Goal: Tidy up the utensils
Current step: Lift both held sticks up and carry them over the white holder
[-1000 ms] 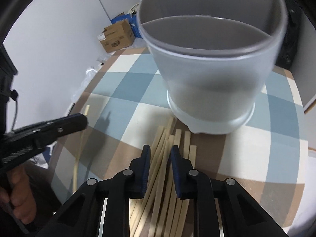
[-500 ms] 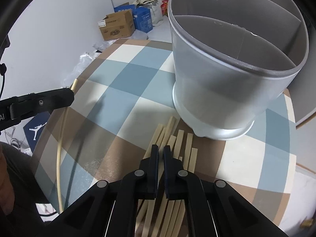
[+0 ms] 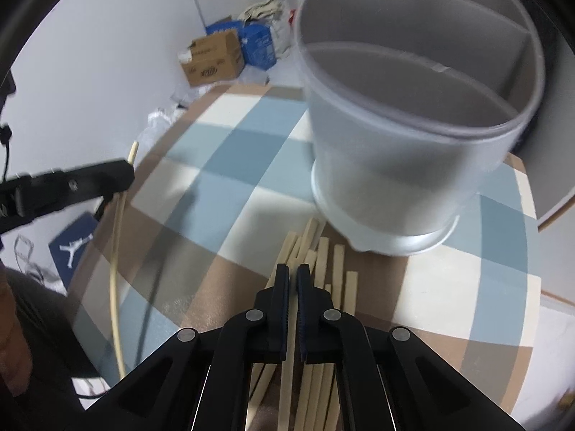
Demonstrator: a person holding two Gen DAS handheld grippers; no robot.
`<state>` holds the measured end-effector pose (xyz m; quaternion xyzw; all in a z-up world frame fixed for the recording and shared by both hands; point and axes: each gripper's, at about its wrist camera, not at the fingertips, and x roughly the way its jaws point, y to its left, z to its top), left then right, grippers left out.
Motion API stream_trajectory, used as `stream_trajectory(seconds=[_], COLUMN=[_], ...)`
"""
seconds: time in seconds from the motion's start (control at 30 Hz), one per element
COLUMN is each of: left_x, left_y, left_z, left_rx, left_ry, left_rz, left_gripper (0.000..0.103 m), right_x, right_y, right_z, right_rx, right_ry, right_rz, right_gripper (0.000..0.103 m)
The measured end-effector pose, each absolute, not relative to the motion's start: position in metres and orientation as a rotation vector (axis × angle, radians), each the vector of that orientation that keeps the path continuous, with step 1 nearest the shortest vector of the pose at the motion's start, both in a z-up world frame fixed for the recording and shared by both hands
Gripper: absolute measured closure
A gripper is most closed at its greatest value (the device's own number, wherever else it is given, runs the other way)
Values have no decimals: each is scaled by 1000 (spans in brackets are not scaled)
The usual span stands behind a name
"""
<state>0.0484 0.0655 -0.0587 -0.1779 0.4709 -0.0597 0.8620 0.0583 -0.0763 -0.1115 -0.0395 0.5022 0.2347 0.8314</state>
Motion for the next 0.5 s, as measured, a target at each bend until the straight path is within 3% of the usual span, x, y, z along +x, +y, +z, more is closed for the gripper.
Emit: stream_trajectory(seconds=[0.5], left_x=[35], left_y=[60], left_z=[-11], left_rx=[-372], left_ry=[779], left_rz=[-153], left_gripper=[101], right_x=[34], right_y=[-127], right_z=[-13], right_rx=[149], right_ry=[699], right_rz=[570], right_gripper=[99])
